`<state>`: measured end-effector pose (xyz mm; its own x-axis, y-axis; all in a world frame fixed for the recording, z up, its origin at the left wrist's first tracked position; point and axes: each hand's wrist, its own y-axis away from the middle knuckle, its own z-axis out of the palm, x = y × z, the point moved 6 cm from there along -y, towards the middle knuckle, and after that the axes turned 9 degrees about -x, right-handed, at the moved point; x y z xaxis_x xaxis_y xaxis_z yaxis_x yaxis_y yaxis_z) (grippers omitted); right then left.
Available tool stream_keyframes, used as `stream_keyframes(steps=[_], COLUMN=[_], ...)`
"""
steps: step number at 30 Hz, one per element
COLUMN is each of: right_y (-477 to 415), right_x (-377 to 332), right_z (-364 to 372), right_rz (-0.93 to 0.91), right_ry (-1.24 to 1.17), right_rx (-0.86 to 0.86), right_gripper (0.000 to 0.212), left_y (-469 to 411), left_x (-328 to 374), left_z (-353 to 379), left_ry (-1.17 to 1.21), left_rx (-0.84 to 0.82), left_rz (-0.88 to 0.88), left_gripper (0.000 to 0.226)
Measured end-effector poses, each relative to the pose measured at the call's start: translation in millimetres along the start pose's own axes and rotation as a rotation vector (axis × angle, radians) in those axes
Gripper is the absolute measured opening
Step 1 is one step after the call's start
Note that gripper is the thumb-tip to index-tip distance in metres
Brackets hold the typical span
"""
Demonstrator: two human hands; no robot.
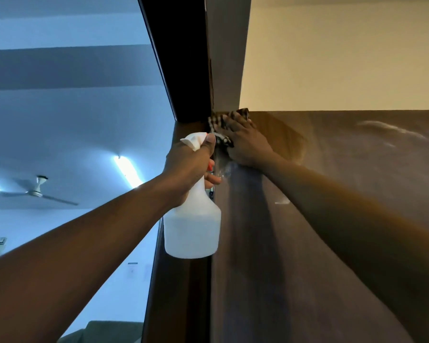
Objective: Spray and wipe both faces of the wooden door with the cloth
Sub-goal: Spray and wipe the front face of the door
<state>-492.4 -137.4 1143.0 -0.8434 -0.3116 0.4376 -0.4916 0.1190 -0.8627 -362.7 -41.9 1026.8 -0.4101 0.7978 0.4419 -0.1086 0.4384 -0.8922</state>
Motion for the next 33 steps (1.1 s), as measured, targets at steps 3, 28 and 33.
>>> stream_keyframes(steps=[3,28,33], right_y=[33,161,115], right_x=[10,251,226], right_z=[10,-16,-28], right_rz=[0.012,0.531,0.357], right_ry=[0.015,-0.09,-0.12], right_rx=[0.035,0.062,-0.031], right_gripper=[0.06,0.062,0.062], left_y=[-4,-19,-20], left_x=[-11,19,37], left_z=[2,159,188], left_ry=[0.045,-0.109,0.087], left_rx=[-0.012,0.031,-0.163], left_rz=[-0.028,-0.02,-0.066], left_gripper=[0.039,0.051,0.05])
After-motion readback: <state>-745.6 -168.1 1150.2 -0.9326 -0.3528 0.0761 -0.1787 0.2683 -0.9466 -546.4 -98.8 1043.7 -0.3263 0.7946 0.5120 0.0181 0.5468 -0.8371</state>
